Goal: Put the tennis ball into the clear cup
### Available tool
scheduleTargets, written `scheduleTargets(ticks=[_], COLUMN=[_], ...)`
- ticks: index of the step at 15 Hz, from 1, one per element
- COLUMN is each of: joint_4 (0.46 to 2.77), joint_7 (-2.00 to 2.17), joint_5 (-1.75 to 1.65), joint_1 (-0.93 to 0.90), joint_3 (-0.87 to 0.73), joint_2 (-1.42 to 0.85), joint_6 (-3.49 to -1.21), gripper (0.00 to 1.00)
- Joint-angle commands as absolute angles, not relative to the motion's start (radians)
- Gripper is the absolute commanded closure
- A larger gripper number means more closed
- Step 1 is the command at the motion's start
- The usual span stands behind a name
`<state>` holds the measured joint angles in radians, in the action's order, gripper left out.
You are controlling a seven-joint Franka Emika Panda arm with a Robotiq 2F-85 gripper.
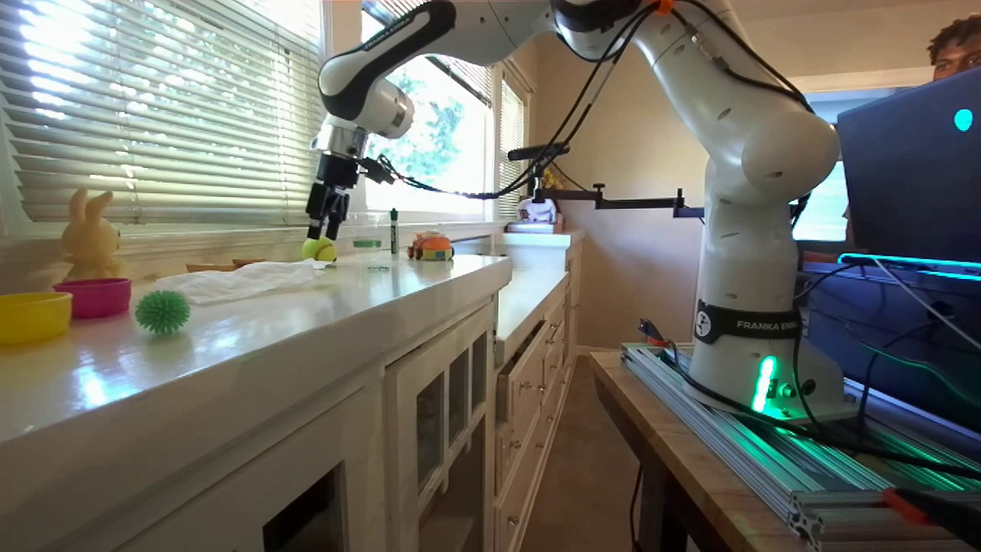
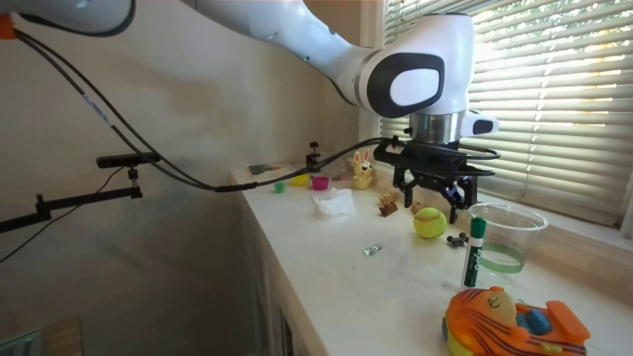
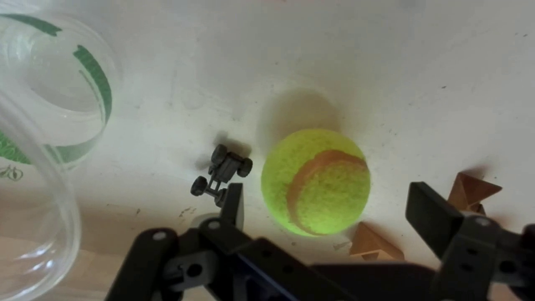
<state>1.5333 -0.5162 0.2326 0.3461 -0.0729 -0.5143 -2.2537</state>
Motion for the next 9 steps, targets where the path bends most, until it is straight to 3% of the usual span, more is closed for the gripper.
scheduleTargets(ticks=[1,7,9], joint_4=[1.481,1.471,1.466], joint_7=[-0.503,-0.509,-0.512], joint_5=[0.214,0.217,0.217], joint_1=[0.356,0.358,0.358], joint_3=[-0.063,-0.061,-0.061], joint_2=[-0.54,-0.545,-0.546], joint_6=[-2.208,-2.19,-2.18], gripper=[0.22,0.64,0.67])
